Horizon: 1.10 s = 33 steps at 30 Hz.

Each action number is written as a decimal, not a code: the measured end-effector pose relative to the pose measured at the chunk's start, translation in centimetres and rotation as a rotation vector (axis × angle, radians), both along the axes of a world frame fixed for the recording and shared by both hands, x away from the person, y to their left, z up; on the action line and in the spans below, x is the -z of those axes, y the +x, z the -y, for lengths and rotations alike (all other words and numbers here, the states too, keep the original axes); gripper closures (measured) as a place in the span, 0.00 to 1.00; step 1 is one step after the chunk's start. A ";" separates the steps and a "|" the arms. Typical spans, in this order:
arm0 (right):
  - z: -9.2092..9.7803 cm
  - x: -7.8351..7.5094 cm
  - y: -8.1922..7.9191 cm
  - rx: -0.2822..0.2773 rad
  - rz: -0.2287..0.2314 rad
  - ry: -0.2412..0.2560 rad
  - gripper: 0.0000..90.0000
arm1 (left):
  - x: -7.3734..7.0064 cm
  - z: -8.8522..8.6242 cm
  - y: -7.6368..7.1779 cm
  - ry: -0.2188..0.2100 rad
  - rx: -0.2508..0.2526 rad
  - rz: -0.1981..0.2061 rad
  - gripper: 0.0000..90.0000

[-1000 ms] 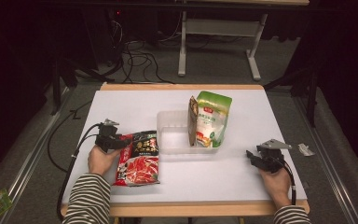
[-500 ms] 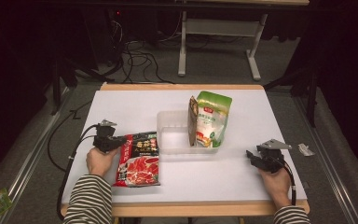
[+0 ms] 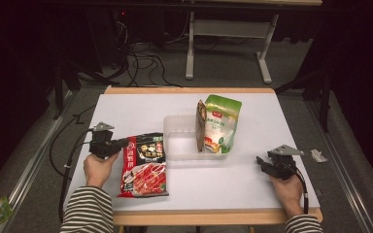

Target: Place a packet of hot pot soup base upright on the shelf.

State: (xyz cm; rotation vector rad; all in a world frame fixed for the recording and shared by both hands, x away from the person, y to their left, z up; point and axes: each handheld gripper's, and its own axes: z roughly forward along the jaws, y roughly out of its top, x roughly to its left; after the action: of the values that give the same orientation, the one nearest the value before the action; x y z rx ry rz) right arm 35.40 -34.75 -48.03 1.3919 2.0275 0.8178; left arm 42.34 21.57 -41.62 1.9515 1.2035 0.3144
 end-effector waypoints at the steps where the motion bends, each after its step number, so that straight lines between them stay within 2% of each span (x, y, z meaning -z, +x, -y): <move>1: 0.0 0.0 0.0 0.000 0.000 0.003 0.54 | -0.4 -0.1 -0.3 -0.004 0.002 0.007 0.98; 10: 0.0 0.0 0.0 0.000 -0.001 0.009 0.53 | -3.1 -0.6 -2.7 -0.037 0.021 0.068 0.99; 13: 0.0 0.0 -0.1 -0.005 0.012 0.012 0.52 | -3.8 -0.6 -3.3 -0.033 0.031 0.084 0.99; 17: 0.1 -0.1 -0.3 -0.006 0.022 0.023 0.51 | -4.8 -0.5 -3.9 -0.035 0.041 0.103 0.99; 20: 0.2 -0.2 -0.4 -0.008 0.036 0.034 0.51 | -5.7 -0.3 -4.4 -0.052 0.059 0.121 0.99; 23: 0.2 -0.2 -0.5 -0.009 0.039 0.038 0.51 | -6.5 0.3 -4.7 -0.038 0.075 0.141 0.99; 27: 0.4 -0.2 -0.6 -0.014 0.051 0.043 0.51 | -7.5 0.9 -5.1 -0.042 0.096 0.158 0.99; 33: 0.2 -0.2 -0.6 -0.008 0.049 0.045 0.51 | -8.6 1.0 -5.6 -0.062 0.101 0.176 0.99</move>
State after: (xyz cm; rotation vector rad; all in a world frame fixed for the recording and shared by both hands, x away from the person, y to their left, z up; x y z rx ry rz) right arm 34.76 -34.98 -47.80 1.3752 1.9900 0.8971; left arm 36.77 20.60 -32.98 1.8815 0.9870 0.3836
